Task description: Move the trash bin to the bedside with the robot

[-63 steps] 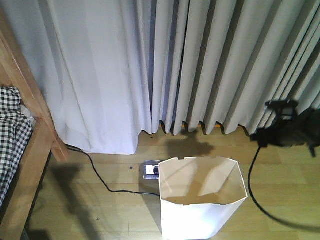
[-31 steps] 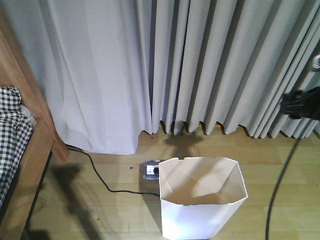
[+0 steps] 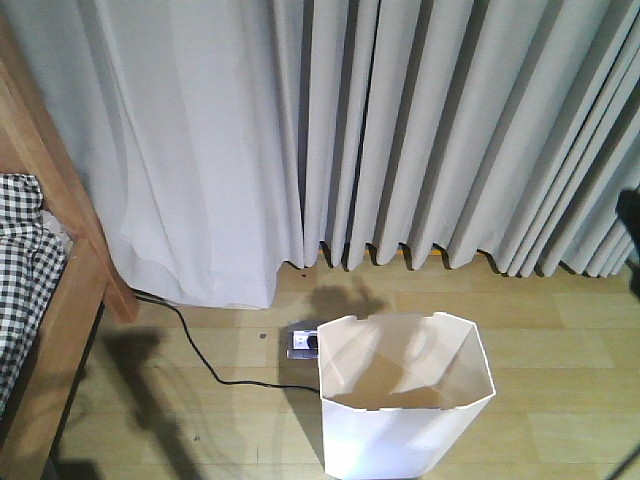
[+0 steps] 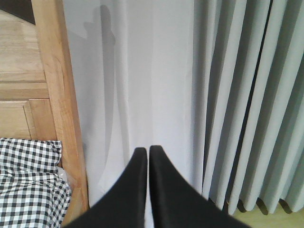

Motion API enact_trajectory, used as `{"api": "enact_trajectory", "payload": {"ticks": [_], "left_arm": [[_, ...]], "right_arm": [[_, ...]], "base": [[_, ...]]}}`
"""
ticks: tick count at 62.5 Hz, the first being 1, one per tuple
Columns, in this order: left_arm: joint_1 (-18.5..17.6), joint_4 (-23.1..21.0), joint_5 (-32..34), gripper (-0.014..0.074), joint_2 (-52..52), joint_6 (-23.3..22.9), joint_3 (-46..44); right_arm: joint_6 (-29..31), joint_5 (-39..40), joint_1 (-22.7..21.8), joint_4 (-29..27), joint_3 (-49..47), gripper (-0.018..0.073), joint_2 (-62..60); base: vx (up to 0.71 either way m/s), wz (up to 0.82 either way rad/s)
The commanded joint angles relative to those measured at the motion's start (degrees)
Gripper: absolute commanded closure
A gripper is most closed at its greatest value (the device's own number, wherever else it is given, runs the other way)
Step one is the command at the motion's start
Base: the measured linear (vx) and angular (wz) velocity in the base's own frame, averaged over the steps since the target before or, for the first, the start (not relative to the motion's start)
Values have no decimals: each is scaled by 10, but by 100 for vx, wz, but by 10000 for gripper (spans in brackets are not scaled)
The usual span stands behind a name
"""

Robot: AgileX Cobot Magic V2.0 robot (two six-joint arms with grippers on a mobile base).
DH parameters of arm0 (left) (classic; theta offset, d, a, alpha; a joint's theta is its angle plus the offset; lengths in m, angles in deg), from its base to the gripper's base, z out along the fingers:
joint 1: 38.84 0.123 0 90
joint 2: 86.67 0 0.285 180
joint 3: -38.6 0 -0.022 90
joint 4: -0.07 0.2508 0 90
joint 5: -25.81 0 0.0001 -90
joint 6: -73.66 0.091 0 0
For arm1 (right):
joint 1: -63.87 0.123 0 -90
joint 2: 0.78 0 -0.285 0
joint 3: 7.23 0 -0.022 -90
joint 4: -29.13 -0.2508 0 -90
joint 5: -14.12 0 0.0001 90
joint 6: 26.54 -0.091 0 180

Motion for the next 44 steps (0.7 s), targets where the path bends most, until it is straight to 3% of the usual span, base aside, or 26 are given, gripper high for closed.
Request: {"api": "enact_trajectory", "payload": {"ticks": [1,9,23,28,34,42,44], "left_arm": [[-1,-5,45,603,8,-3,11],[-1,-5,45,603,8,-3,11],[-1,-5,45,603,8,-3,11],[-1,-5,45,603,8,-3,11],[-1,-5,45,603,8,-3,11],[-1,-5,45,603,8,-3,11],[-1,-5,45,603,8,-3,11]], "right_arm": [[0,-10,-2,-11,-15,14,-31],[0,-7,-2,-25,11,14,-82],[0,63,-2,-71,124,15,-149],[0,72,-2,-73,124,53,-152],[1,65,-2,-67,125,215,-152],[2,66,-2,-45,125,573,-152],[2,66,-2,-46,125,575,-152]], "base": [[0,0],[0,0],[0,0],[0,0],[0,0],[0,0],[0,0]]}}
